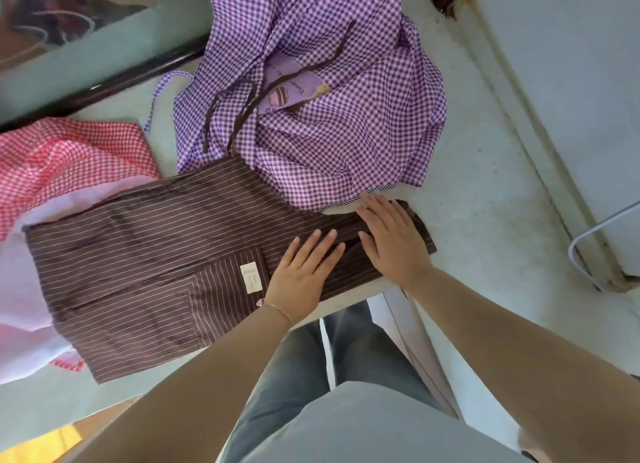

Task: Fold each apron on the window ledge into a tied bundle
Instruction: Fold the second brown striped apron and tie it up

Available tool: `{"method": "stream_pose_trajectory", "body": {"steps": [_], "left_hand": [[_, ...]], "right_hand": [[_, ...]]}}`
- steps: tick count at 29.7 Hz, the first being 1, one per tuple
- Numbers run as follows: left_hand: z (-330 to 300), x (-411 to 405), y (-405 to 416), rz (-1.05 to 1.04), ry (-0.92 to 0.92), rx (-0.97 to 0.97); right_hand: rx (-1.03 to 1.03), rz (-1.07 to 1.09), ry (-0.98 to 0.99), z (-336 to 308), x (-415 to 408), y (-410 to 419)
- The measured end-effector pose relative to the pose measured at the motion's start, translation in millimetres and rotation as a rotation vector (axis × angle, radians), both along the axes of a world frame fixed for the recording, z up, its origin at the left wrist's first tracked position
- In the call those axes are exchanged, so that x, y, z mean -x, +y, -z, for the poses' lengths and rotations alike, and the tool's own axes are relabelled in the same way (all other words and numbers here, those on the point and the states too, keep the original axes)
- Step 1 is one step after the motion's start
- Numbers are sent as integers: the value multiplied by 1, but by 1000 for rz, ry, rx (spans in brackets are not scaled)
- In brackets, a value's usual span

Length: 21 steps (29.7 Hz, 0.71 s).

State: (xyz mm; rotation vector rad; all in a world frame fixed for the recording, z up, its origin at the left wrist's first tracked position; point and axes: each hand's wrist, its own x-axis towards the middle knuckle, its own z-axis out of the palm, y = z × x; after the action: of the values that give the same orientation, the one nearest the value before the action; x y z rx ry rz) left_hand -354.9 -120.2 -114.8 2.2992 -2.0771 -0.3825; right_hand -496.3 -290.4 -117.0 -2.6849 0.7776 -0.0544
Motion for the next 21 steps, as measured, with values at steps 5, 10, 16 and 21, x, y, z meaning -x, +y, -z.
{"method": "stream_pose_trajectory", "body": {"steps": [5, 10, 16, 21], "left_hand": [[12, -1, 3, 10, -37, -262], [20, -7, 19, 3, -42, -403], [7, 0, 19, -58, -11, -371], [3, 1, 15, -122, 27, -386]], "right_hand": [[14, -263, 245, 22, 25, -16], [-94, -281, 391, 28, 34, -22], [-11, -382, 454, 26, 36, -22], [40, -309, 359, 26, 33, -20]]}}
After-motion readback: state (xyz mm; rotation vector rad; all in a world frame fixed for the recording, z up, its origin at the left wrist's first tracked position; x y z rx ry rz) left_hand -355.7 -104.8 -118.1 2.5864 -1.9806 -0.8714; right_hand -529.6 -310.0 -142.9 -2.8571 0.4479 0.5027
